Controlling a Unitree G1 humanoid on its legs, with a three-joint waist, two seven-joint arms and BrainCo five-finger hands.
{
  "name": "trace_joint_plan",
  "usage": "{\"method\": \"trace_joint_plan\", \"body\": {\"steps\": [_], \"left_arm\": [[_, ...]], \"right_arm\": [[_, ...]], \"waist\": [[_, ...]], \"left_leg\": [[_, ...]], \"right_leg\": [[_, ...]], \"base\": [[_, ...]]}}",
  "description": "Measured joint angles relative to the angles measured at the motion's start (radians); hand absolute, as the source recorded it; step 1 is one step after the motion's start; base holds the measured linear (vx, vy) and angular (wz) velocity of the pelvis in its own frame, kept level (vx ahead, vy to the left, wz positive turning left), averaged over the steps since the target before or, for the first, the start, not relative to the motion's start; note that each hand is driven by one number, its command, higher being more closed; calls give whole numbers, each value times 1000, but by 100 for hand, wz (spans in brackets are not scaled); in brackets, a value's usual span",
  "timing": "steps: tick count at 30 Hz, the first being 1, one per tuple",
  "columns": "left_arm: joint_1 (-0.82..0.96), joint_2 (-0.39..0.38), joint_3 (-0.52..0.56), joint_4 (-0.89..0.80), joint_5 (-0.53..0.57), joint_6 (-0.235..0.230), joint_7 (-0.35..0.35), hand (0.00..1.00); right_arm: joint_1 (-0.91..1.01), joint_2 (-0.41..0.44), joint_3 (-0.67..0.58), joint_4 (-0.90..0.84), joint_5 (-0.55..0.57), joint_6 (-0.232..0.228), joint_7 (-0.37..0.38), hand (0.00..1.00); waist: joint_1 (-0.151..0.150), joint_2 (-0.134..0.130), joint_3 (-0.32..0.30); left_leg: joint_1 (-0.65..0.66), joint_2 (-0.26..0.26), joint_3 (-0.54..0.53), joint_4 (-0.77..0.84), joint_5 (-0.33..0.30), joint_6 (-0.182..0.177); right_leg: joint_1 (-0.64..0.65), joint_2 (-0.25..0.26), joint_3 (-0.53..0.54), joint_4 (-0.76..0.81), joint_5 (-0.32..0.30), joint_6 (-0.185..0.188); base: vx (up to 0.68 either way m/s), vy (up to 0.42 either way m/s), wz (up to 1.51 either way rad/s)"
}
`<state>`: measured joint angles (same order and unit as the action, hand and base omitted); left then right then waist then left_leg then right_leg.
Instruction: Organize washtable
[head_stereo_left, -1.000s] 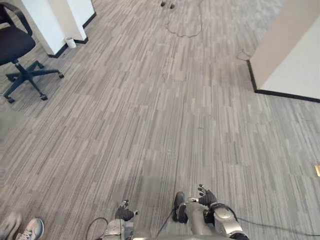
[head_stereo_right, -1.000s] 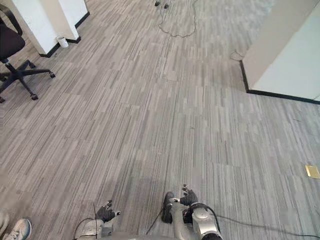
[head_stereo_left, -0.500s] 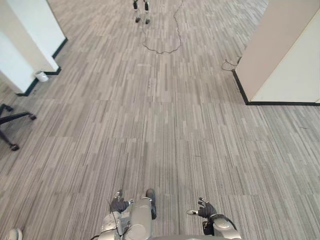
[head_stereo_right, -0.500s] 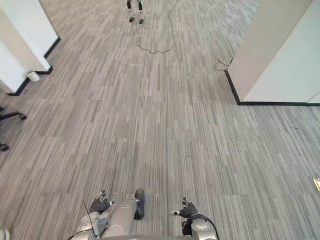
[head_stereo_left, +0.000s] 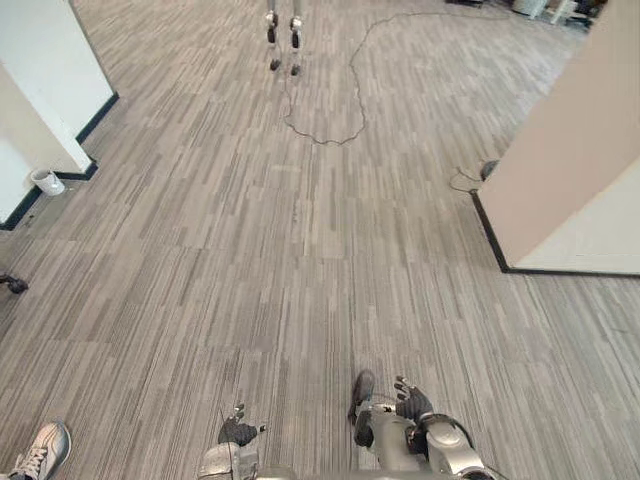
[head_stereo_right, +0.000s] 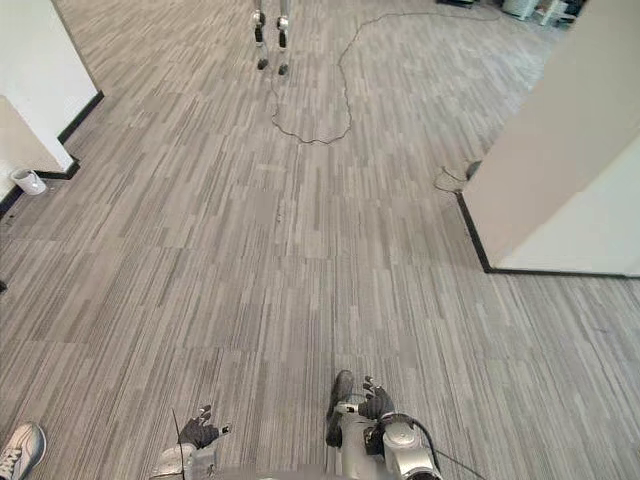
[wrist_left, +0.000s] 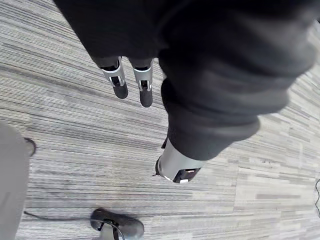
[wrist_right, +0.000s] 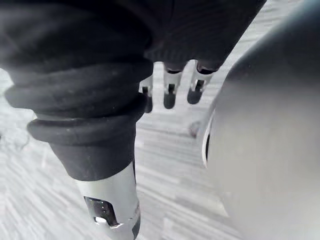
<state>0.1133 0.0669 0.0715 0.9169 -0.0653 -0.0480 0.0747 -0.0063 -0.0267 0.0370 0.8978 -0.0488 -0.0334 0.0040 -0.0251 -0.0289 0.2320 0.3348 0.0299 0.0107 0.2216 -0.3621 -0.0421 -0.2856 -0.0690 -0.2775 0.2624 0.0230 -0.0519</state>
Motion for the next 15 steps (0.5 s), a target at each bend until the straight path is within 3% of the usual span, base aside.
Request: {"method": "trace_joint_plan", "body": {"steps": [1, 2, 3, 4, 5, 6, 8, 10, 11, 12, 13, 14, 15], "left_arm": [[3, -2, 1, 1, 0, 0, -1, 0], [-6, -25, 19, -3, -1, 0, -3, 0], [-8, -45, 41, -4, -2, 0, -6, 0], [-6, -60, 58, -8, -2, 0, -8, 0], [-7, -73, 67, -22, -3, -2, -8, 0], [-10, -64, 66, -26, -4, -5, -10, 0], [-8, -53, 66, -51, -5, -8, -8, 0], [-9, -52, 66, -83, -6, -18, -8, 0], [-9, -54, 66, -92, -7, -22, -8, 0], [-12, -54, 66, -92, -8, -24, -8, 0], [-9, -55, 56, -91, -13, -26, -8, 0], [-8, -57, 52, -88, -17, -27, -8, 0], [-8, -59, 51, -88, -20, -27, -8, 0]], "right_arm": [[1, 2, -9, 3, 0, 1, 0, 0], [1, -3, -11, -1, 0, 6, 1, 0], [1, -24, -7, -10, 0, 11, 0, 0], [3, -24, -4, -22, 0, 15, 0, 0], [0, -30, -8, -16, 2, 21, -2, 0], [-4, -20, -10, 7, 9, 24, -2, 0], [-6, -7, -7, 40, 9, 35, -2, 0], [-18, -2, -9, 51, 9, 40, -5, 0], [-20, -1, -9, 57, 9, 39, -5, 0], [-17, -1, -9, 61, 9, 39, -6, 0], [-6, -3, -7, 64, 9, 39, -9, 0], [-2, -3, -4, 80, 9, 41, -11, 0], [-7, 2, -5, 86, 8, 41, -15, 0]], "waist": [[0, 2, -6], [3, 35, -6], [4, 67, -7], [11, 85, -1], [23, 104, 13], [33, 102, 19], [46, 67, 24], [68, 56, 27], [80, 54, 27], [91, 57, 26], [98, 75, 23], [100, 77, 20], [98, 69, 12]], "left_leg": [[-24, 9, -14, 70, -4, -7], [-94, 48, -18, 277, 16, -41], [-192, 99, -5, 523, 139, -98], [-239, 122, 9, 630, 250, -106], [-318, 182, 69, 822, 232, -86], [-382, 198, 119, 905, 184, -54], [-463, 191, 183, 881, 132, -33], [-579, 134, 247, 584, 86, 2], [-604, 106, 247, 421, 97, -1], [-619, 86, 236, 255, 138, -17], [-626, 83, 220, 63, 250, -13], [-619, 87, 208, 75, 379, 21], [-614, 71, 211, 86, 403, 75]], "right_leg": [[1, 6, 0, 24, 33, -25], [25, 29, -24, 65, 5, -1], [85, 65, -25, 50, -40, -9], [124, 83, -18, 32, -58, -11], [206, 116, 9, -14, -81, -22], [295, 121, 39, -66, -97, -26], [393, 106, 82, -141, -98, -28], [480, 59, 123, -201, -103, -20], [503, 38, 127, -208, -122, 8], [536, 20, 135, -225, -149, 36], [586, 22, 142, -256, -196, 77], [626, 24, 149, -271, -221, 95], [639, 10, 149, -270, -234, 90]], "base": [[795, -131, 83], [782, -147, 38], [773, -135, 10], [763, -73, -35], [723, -29, -57], [850, -26, -59], [674, 1, -56], [660, 107, -85], [666, 201, -89], [666, 260, -79], [445, 199, -63], [474, 231, -43], [575, 301, 1]]}}
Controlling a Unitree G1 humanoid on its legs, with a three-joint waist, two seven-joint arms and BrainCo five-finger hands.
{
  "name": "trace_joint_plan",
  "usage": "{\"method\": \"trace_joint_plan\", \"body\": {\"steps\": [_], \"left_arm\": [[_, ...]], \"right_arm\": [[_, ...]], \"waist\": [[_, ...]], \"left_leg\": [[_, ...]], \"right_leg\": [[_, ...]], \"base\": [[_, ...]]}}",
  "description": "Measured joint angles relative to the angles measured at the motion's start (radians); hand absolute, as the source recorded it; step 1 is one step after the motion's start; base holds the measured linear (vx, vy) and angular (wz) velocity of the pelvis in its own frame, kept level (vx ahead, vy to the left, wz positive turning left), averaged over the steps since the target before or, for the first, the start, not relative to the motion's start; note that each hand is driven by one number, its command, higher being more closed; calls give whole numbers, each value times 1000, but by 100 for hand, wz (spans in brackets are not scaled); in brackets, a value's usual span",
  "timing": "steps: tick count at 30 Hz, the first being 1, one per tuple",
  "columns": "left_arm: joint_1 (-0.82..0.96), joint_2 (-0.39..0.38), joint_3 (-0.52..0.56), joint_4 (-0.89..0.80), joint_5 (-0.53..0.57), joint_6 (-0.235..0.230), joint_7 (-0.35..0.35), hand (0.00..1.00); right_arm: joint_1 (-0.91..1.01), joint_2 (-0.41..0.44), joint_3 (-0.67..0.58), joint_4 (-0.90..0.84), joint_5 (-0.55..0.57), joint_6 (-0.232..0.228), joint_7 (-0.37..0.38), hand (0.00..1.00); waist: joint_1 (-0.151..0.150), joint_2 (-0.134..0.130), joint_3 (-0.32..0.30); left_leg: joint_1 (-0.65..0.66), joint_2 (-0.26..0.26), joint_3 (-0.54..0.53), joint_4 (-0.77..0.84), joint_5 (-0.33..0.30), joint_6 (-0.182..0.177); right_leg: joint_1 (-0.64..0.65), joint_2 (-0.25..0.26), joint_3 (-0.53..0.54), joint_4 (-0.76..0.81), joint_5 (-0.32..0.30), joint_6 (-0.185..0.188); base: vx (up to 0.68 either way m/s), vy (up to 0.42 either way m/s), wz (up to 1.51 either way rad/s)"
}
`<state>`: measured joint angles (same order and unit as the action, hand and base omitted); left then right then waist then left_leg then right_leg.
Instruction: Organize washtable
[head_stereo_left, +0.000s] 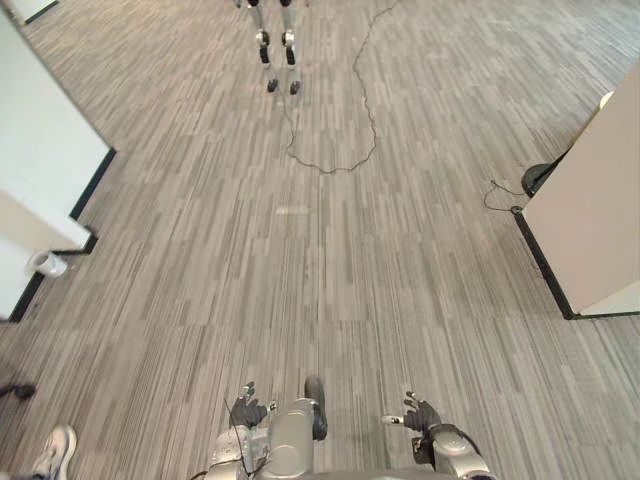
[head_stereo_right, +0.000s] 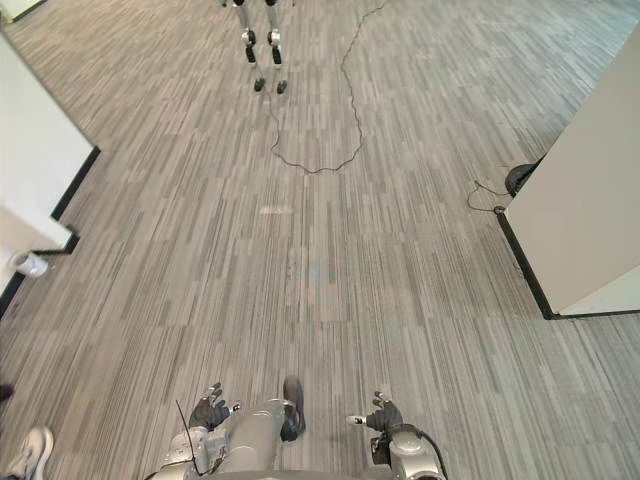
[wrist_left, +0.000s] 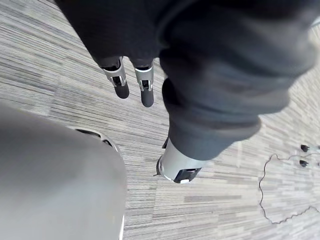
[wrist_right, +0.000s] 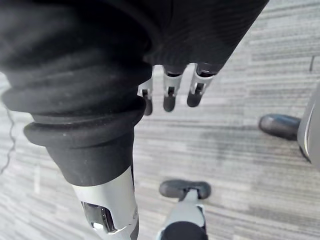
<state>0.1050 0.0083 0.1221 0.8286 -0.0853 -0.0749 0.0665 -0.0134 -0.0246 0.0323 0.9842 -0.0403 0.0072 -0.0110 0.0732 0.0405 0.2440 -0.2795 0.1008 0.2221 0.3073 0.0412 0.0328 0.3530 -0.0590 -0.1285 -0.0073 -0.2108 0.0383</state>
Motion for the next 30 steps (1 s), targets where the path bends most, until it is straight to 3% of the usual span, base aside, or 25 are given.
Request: {"method": "trace_joint_plan", "body": {"steps": [1, 3, 4, 5, 6, 8, 9, 10, 11, 13, 14, 16, 17, 18, 19, 20, 21, 22, 23, 24, 25, 26, 27, 28, 30], "left_arm": [[-13, 19, 3, 1, 1, 3, 0, 0], [-16, 27, 4, 5, -2, 5, -1, 0], [-19, 33, -4, 19, -4, 6, 0, 0], [-26, 41, -7, 33, -4, 8, -1, 0], [-42, 55, -13, 60, -2, 17, 1, 0], [-38, 59, -30, 89, 0, 29, 2, 0], [-29, 58, -55, 90, 1, 29, 1, 0], [-30, 61, -70, 94, 8, 29, 0, 0], [-34, 66, -85, 101, 15, 29, 0, 0], [-40, 65, -90, 108, 18, 33, 0, 0], [-39, 63, -92, 109, 19, 34, 0, 0], [-36, 65, -94, 108, 20, 34, 0, 0], [-35, 67, -95, 108, 20, 34, 0, 0], [-19, 69, -95, 108, 22, 34, 0, 0], [-9, 69, -95, 107, 29, 32, -1, 0], [-7, 66, -91, 107, 29, 31, 0, 0], [-7, 50, -84, 107, 29, 30, 0, 0], [-8, 25, -63, 105, 28, 30, -1, 0], [-6, 14, -41, 105, 28, 30, -1, 0], [-5, -1, -12, 100, 28, 28, -1, 0], [-7, 8, -5, 84, 30, 28, -2, 0], [-7, 19, -7, 80, 30, 27, -2, 0], [-6, 29, -5, 62, 28, 27, -1, 0], [-6, 30, -2, 54, 28, 25, -1, 0], [-8, 33, -2, 24, 28, 20, -1, 0]], "right_arm": [[0, 14, 5, 0, 0, -7, -6, 0], [7, 14, -1, 3, 0, -8, -6, 0], [19, 16, -21, -1, 0, -8, -6, 0], [19, 17, -26, -2, 0, -8, -5, 0], [19, 16, -31, -10, -1, -10, -3, 0], [20, 10, -30, -24, -1, -22, -2, 0], [20, 5, -25, -33, -1, -31, -2, 0], [19, 2, -23, -46, -1, -36, -2, 0], [17, -4, -24, -65, -1, -42, -2, 0], [13, -17, -25, -69, 0, -43, -2, 0], [10, -23, -24, -68, 0, -43, -3, 0], [5, -22, -24, -64, -1, -36, -3, 0], [5, -22, -24, -64, -1, -34, -3, 0], [12, -22, -23, -66, -3, -29, -3, 0], [16, -24, -26, -66, -6, -26, -2, 0], [16, -23, -27, -67, -9, -24, -2, 0], [19, -38, -31, -70, -11, -20, 1, 0], [25, -54, -29, -93, -10, -19, 5, 0], [29, -60, -24, -104, -9, -17, 5, 0], [28, -59, -12, -110, -9, -16, 6, 0], [26, -38, -8, -106, -9, -11, 5, 0], [27, -26, -7, -104, -9, -8, 5, 0], [30, -8, -2, -93, -8, -5, 6, 0], [31, -1, -1, -87, -8, -4, 6, 0], [21, 9, -2, -85, -6, -4, 5, 0]], "waist": [[-8, -48, -15], [-5, -57, -19], [-5, -78, -22], [-5, -87, -19], [-8, -93, -10], [-30, -77, -1], [-38, -74, -4], [-47, -72, -4], [-64, -71, -3], [-65, -65, 3], [-67, -61, 5], [-65, -67, 11], [-64, -71, 11], [-70, -81, 3], [-86, -81, -9], [-88, -78, -15], [-88, -48, -28], [-88, -2, -25], [-86, 16, -27], [-79, 32, -24], [-78, 20, -14], [-74, 6, -8], [-57, -20, -10], [-54, -29, -10], [-47, -42, -4]], "left_leg": [[-30, -40, -3, 55, -68, 30], [-36, -59, -12, 111, -126, 59], [18, -95, -12, 115, -182, 72], [53, -113, -13, 114, -205, 77], [132, -142, -21, 112, -246, 86], [271, -163, -37, 68, -284, 96], [352, -171, -54, 7, -291, 101], [395, -170, -71, -29, -293, 104], [451, -164, -105, -70, -303, 103], [497, -147, -127, -104, -314, 96], [518, -138, -133, -120, -320, 87], [593, -118, -147, -171, -346, 31], [614, -117, -151, -170, -358, 11], [652, -119, -167, -159, -378, -25], [657, -114, -200, -103, -395, -48], [646, -105, -207, -57, -395, -48], [582, -66, -214, 116, -386, -64], [495, -13, -212, 344, -314, -141], [447, 11, -205, 461, -234, -161], [358, 73, -178, 671, -210, -167], [290, 111, -130, 793, -233, -139], [264, 112, -117, 810, -251, -133], [211, 108, -79, 780, -286, -101], [180, 103, -62, 742, -307, -94], [75, 60, -51, 499, -337, -83]], "right_leg": [[-19, -41, -10, 45, -5, -3], [-65, -62, -4, 193, -10, 6], [-153, -110, 23, 464, -4, 58], [-197, -129, 51, 604, 30, 95], [-277, -144, 98, 873, 52, 111], [-359, -156, 73, 1078, 21, 74], [-423, -152, 35, 1081, -9, 54], [-475, -148, -5, 1038, -42, 31], [-553, -131, -55, 895, -69, 20], [-605, -98, -74, 690, -58, 18], [-616, -87, -91, 590, -30, 20], [-634, -37, -151, 242, 138, 15], [-642, -26, -153, 220, 161, 9], [-645, -10, -155, 217, 184, -20], [-652, 4, -117, 261, 269, -111], [-657, 8, -116, 291, 289, -126], [-643, 31, -138, 325, 279, -120], [-593, 75, -150, 311, 243, -121], [-564, 99, -146, 297, 225, -127], [-494, 138, -127, 262, 202, -142], [-400, 159, -107, 217, 183, -155], [-352, 160, -93, 189, 178, -154], [-276, 153, -57, 137, 179, -154], [-246, 148, -42, 116, 179, -154], [-180, 116, 2, 71, 164, -132]], "base": [[694, 369, 21], [618, 332, 35], [549, 286, 32], [533, 264, 32], [420, 205, 22], [519, 214, 29], [570, 203, 38], [654, 160, 58], [582, 100, 58], [445, 39, 40], [474, 18, 33], [664, -14, 31], [627, -57, 29], [816, -122, 51], [727, -123, 59], [869, -172, 58], [736, -144, 28], [730, -127, 10], [728, -81, -26], [687, -67, -44], [666, -75, -42], [630, -91, -44], [474, -70, -43], [558, -42, -57], [540, 72, -58]]}}
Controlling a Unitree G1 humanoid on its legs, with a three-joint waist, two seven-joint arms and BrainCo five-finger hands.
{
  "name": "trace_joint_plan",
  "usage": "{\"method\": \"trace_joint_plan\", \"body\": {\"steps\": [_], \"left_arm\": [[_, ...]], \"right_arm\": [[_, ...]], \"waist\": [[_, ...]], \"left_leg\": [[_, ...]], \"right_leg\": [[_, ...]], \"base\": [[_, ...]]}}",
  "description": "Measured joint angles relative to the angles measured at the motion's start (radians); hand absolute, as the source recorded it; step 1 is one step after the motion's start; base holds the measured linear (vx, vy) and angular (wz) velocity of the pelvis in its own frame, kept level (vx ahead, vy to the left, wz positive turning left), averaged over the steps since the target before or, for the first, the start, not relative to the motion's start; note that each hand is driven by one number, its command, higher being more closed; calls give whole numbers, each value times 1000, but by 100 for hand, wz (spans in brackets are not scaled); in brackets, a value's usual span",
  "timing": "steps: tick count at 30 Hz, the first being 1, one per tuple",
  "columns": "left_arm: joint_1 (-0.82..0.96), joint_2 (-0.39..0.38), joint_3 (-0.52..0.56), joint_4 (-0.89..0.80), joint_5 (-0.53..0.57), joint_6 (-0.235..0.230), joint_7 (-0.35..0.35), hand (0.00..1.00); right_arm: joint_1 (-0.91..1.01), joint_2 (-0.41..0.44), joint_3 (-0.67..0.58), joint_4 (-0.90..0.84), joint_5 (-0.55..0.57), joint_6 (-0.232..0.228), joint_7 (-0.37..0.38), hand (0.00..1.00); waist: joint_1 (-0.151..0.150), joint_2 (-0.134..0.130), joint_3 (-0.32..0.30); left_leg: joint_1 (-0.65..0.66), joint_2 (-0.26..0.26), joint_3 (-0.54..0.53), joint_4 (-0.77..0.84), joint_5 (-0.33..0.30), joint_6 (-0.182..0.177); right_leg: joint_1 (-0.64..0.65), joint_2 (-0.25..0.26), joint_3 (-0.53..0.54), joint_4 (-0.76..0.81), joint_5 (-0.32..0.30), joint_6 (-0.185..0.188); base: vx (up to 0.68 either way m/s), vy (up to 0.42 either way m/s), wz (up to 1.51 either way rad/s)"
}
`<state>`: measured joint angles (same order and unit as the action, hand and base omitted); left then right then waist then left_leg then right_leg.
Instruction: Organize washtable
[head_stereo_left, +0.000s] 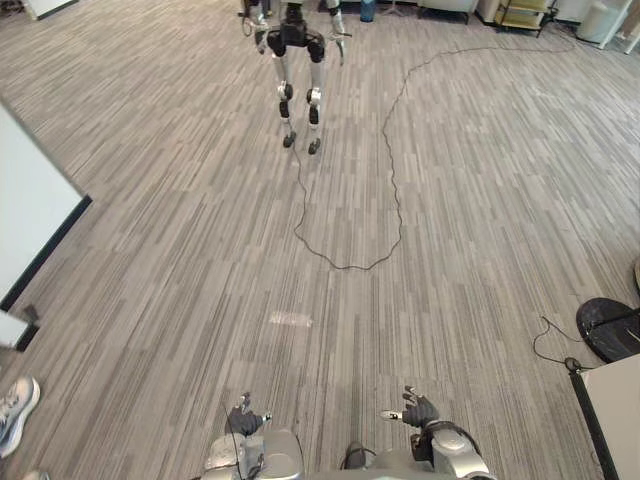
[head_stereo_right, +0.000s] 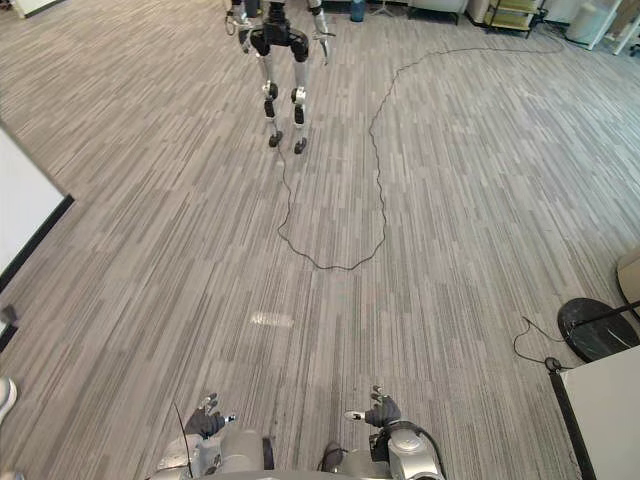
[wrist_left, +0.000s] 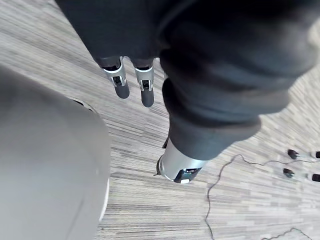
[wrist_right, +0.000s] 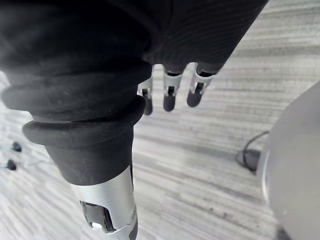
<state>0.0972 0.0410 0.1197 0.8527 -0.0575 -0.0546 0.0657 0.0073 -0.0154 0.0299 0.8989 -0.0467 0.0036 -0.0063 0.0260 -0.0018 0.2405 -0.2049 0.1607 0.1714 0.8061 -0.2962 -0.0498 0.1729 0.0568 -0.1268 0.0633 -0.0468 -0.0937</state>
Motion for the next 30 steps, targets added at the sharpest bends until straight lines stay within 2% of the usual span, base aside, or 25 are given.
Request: {"method": "trace_joint_plan", "body": {"steps": [1, 2, 3, 4, 5, 7, 8, 9, 10, 11, 12, 13, 15, 17, 18, 19, 20, 21, 22, 23, 24, 26, 27, 28, 30], "left_arm": [[-3, 0, 0, -6, 0, -2, 0, 0], [-6, -5, -3, -3, 0, 0, 1, 0], [-3, -19, -10, 3, -2, 0, 1, 0], [3, -24, -9, 3, -6, -1, 2, 0], [7, -17, -9, 3, -11, -1, 0, 0], [1, 4, -10, 5, -10, 0, 1, 0], [-1, 12, -10, 10, -10, 1, 0, 0], [-3, 12, -12, 15, -10, 1, 0, 0], [-8, 24, -25, 24, -10, 3, 0, 0], [-12, 32, -36, 27, -10, 6, 0, 0], [-18, 39, -52, 41, -10, 8, 0, 0], [-17, 40, -61, 52, -9, 8, 2, 0], [-15, 40, -80, 62, -8, 8, 2, 0], [-10, 41, -84, 65, -6, 9, 2, 0], [-9, 41, -85, 67, -7, 11, 1, 0], [-9, 42, -86, 67, -6, 12, 1, 0], [-9, 43, -86, 68, -3, 12, 0, 0], [-8, 46, -85, 71, 5, 12, 0, 0], [-12, 39, -82, 77, 17, 13, 1, 0], [-9, 19, -81, 81, 29, 13, 0, 0], [1, 0, -68, 69, 33, 12, 1, 0], [1, -10, -60, 58, 33, 12, 0, 0], [1, -15, -48, 58, 33, 13, 0, 0], [1, -18, -38, 55, 33, 12, 0, 0], [5, -15, -39, 54, 33, 12, 0, 0]], "right_arm": [[1, -1, -1, 3, 0, 0, -1, 0], [7, -10, -2, 16, 0, -1, -8, 0], [17, -25, -4, 21, -1, -1, -12, 0], [20, -32, -1, 24, -2, 0, -12, 0], [24, -23, -1, 29, -3, 0, -12, 0], [28, -2, -1, 29, -3, -1, -12, 0], [29, 8, -2, 29, -3, -2, -11, 0], [27, 8, -2, 29, -3, -2, -11, 0], [22, 6, -3, 27, -3, -3, -10, 0], [20, 6, -2, 26, -4, -3, -10, 0], [18, 4, -2, 19, -4, -5, -9, 0], [19, 3, 1, 19, -4, -9, -10, 0], [17, 2, 23, 18, -5, -21, -10, 0], [1, 5, 28, 18, -5, -27, -9, 0], [-7, 4, 27, 17, -4, -28, -10, 0], [-8, 4, 27, 18, -4, -28, -10, 0], [-5, 4, 25, 19, -4, -26, -10, 0], [6, 5, 15, 17, -4, -28, -10, 0], [7, 3, 0, 11, -4, -29, -10, 0], [11, -5, -17, 11, -4, -25, -11, 0], [21, -12, -33, 3, -3, -24, -11, 0], [29, -13, -34, -18, -3, -21, -11, 0], [31, -13, -41, -21, -2, -19, -12, 0], [35, -11, -54, -18, -2, -14, -13, 0], [43, -11, -73, -11, -1, -14, -15, 0]], "waist": [[5, -8, 6], [12, 9, 5], [17, 37, 2], [19, 47, -3], [17, 20, -22], [15, -24, -30], [16, -41, -37], [18, -43, -36], [15, -53, -32], [14, -58, -27], [14, -51, -14], [11, -43, -9], [5, -40, -8], [-11, -38, -7], [-17, -34, -5], [-17, -36, -5], [-15, -40, -7], [-17, -50, -13], [-22, -53, -18], [-25, -18, -27], [-24, 0, -41], [-23, 18, -44], [-15, 23, -42], [-11, 24, -41], [-10, 10, -38]], "left_leg": [[-26, -29, -13, -154, 7, -6], [-36, -53, -45, -372, 53, -35], [-40, -50, -82, -515, 157, -28], [-36, -46, -86, -504, 218, -22], [-17, -69, -73, -466, 281, 45], [-13, -103, -53, -449, 241, 62], [-8, -117, -35, -438, 205, 80], [10, -127, -25, -439, 193, 89], [55, -145, -8, -450, 165, 103], [89, -156, -1, -458, 150, 113], [157, -167, 8, -459, 117, 126], [233, -168, 15, -478, 95, 137], [322, -161, 14, -548, 91, 139], [367, -147, 14, -601, 90, 136], [385, -137, 17, -622, 86, 129], [393, -135, 16, -626, 71, 103], [399, -139, 12, -620, 59, 86], [414, -152, -11, -600, 31, 64], [424, -149, -42, -572, -4, 54], [423, -123, -59, -544, -15, 39], [390, -109, -70, -474, -19, 31], [301, -73, -61, -288, -19, 5], [262, -50, -45, -198, -19, -19], [248, -23, -22, -157, -20, -15], [251, -18, -21, -225, -20, -16]], "right_leg": [[17, -21, 19, -10, -21, 15], [45, -32, 36, -25, -46, 40], [74, -26, 61, -28, -79, 64], [90, -24, 73, -21, -101, 74], [104, -65, 98, 37, -178, 105], [81, -106, 104, 102, -217, 117], [35, -129, 109, 209, -229, 131], [-14, -137, 117, 330, -229, 132], [-93, -164, 125, 535, -207, 167], [-132, -182, 127, 650, -176, 190], [-179, -211, 116, 814, -171, 183], [-203, -219, 80, 884, -203, 157], [-247, -212, 8, 836, -247, 136], [-320, -189, -58, 682, -255, 136], [-354, -157, -66, 529, -241, 141], [-352, -117, -53, 361, -177, 126], [-350, -105, -34, 303, -130, 112], [-332, -99, -4, 239, -26, 80], [-309, -102, -6, 242, 29, 76], [-299, -89, -37, 250, 14, 71], [-291, -89, -65, 244, -21, 70], [-259, -81, -83, 228, -45, 61], [-237, -73, -88, 212, -51, 54], [-195, -65, -88, 188, -56, 47], [-136, -70, -80, 148, -56, 47]], "base": [[439, 133, -71], [482, 244, -74], [403, 253, -62], [612, 419, -56], [379, 266, -36], [430, 231, -21], [475, 232, -24], [436, 243, -31], [396, 241, -23], [459, 266, -18], [466, 229, -10], [386, 169, -5], [320, 101, 3], [311, 61, -4], [367, 42, -6], [364, 30, -2], [373, -8, 22], [425, -75, 53], [444, -87, 71], [429, -100, 80], [368, -108, 57], [352, -119, 38], [319, -68, 12], [305, -47, 0], [287, -1, -11]]}}
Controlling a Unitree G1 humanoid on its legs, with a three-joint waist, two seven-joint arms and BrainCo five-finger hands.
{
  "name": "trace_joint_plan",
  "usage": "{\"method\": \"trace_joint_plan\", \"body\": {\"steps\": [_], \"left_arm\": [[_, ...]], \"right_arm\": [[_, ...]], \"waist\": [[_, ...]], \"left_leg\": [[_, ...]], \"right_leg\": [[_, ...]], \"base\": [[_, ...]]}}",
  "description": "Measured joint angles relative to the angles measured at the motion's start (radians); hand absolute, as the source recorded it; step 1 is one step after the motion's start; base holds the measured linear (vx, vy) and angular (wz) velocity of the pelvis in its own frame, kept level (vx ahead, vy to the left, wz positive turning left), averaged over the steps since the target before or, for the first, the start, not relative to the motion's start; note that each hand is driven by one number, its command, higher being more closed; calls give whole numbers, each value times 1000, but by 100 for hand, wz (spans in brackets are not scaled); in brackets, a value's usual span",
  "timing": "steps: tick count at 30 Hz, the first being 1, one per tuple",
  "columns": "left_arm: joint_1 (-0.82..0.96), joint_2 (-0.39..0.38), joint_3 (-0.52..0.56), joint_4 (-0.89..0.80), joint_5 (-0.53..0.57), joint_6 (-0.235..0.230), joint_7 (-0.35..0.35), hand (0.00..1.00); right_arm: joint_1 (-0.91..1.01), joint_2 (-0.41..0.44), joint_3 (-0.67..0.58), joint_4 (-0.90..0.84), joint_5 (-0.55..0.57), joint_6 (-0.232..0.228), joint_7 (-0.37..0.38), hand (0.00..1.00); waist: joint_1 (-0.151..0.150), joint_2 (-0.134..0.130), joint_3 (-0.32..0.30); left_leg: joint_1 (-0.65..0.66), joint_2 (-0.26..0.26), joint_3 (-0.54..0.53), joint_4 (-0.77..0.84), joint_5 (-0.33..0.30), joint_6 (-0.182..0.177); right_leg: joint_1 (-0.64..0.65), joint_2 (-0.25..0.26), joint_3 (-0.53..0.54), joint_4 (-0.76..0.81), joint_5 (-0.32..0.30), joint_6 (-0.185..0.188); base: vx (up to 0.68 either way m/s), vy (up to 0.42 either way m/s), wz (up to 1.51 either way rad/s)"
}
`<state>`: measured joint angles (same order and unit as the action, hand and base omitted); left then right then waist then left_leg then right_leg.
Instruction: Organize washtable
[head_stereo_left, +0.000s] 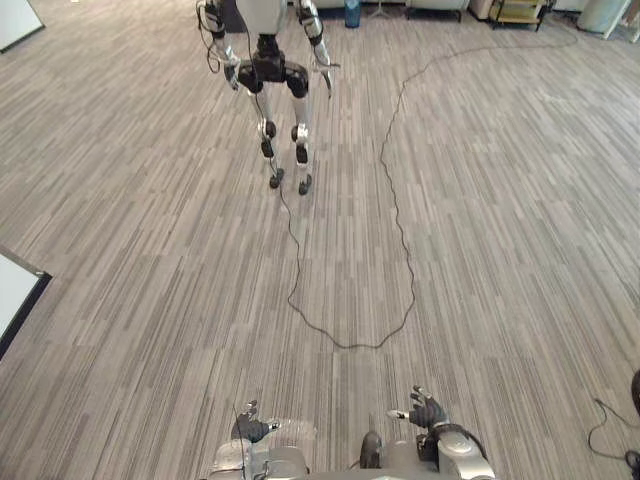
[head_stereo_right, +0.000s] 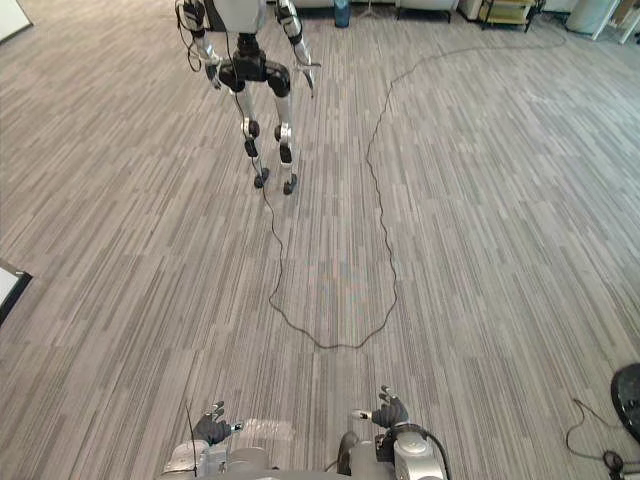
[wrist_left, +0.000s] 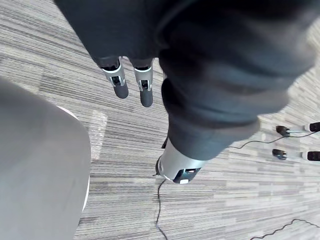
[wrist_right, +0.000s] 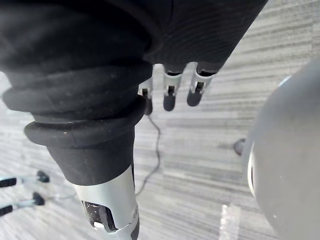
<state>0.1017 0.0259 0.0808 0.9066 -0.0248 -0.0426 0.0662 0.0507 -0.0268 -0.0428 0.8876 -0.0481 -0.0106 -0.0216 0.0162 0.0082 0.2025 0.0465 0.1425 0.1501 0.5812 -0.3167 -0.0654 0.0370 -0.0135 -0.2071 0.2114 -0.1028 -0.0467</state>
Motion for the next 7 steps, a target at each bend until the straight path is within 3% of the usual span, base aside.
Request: {"method": "trace_joint_plan", "body": {"steps": [3, 4, 7], "left_arm": [[2, 4, -3, 1, 0, 0, 0, 0], [-3, 1, -8, 11, -2, -1, 0, 0], [-3, 22, -10, 27, -1, -2, 0, 0]], "right_arm": [[-2, -2, 0, 3, 0, -1, -1, 0], [-4, -4, -1, 13, 0, -2, -2, 0], [0, 7, 0, 32, 0, -2, -1, 0]], "waist": [[-2, 6, -4], [-1, 17, -12], [0, -9, -27]], "left_leg": [[0, -2, -22, -218, 22, -16], [0, 2, -22, -275, 90, -19], [36, -25, -4, -315, 100, -11]], "right_leg": [[8, -9, 31, -12, 3, 11], [17, -2, 47, -23, 5, 31], [42, -21, 73, -79, 28, 65]], "base": [[156, 107, -34], [78, 158, -32], [50, 140, -15]]}}
